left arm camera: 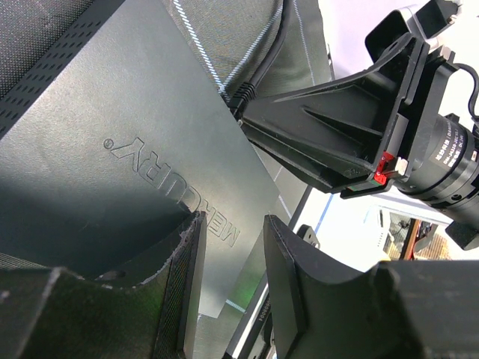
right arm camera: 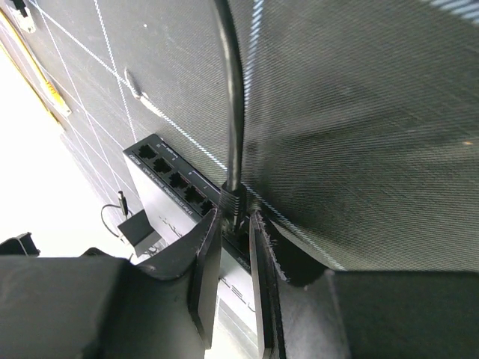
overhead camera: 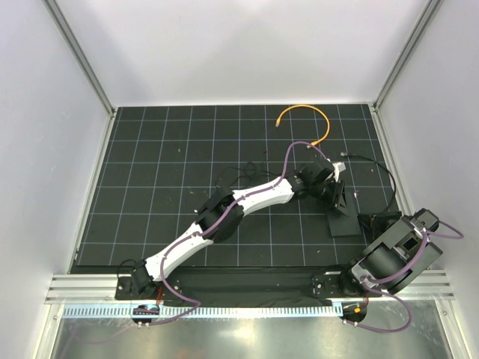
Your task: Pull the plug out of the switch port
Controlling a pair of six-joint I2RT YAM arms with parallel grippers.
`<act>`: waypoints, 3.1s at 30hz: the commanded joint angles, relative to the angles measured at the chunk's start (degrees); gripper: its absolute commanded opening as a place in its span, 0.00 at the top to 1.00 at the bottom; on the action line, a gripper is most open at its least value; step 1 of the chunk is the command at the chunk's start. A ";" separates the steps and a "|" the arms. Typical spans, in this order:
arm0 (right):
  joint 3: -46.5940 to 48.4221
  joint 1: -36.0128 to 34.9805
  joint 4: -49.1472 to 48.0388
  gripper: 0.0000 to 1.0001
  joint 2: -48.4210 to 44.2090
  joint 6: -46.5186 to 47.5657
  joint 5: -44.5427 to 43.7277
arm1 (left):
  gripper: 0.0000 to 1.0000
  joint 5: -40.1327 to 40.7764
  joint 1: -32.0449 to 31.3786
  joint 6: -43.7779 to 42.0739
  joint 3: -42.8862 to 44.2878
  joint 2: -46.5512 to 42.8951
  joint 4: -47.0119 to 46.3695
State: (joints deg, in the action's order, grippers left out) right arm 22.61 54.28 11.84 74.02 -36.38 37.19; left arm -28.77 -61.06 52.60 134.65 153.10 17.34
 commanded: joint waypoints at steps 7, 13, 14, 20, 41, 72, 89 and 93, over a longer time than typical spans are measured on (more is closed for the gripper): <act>0.77 0.65 0.47 0.71 0.07 1.58 2.09 | 0.59 -1.64 -0.11 0.14 -0.53 0.98 -1.52; 0.77 0.39 -0.23 0.67 0.51 1.84 2.98 | 0.59 -1.81 -0.03 0.22 -0.27 1.33 -1.70; 0.77 0.30 -0.32 0.68 0.69 1.84 2.80 | 0.59 -1.72 -0.11 0.22 -0.09 1.33 -1.61; 0.94 -0.23 0.29 0.71 0.96 1.58 0.96 | 0.59 -1.81 -0.03 0.40 0.00 1.50 -1.70; 0.94 -0.23 -0.41 0.78 2.62 1.22 -0.80 | 0.59 -2.16 -0.03 0.31 -0.35 1.85 -1.61; 1.20 -0.93 -9.29 0.99 0.79 -4.58 -9.85 | 0.61 1.44 0.50 0.40 -7.47 1.59 5.33; 9.11 -4.35 -2.08 0.99 -1.42 0.88 -12.40 | 0.61 -0.67 1.46 -0.92 -7.30 -0.95 5.25; 13.24 -7.43 -0.94 0.99 -0.11 -2.02 -12.84 | 0.56 -0.58 3.40 -2.58 -8.26 -6.13 5.16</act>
State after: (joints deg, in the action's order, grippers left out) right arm 31.62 48.42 10.61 73.10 -37.21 24.67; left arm -30.96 -59.90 54.15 128.62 150.69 13.74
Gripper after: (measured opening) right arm 0.150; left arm 0.430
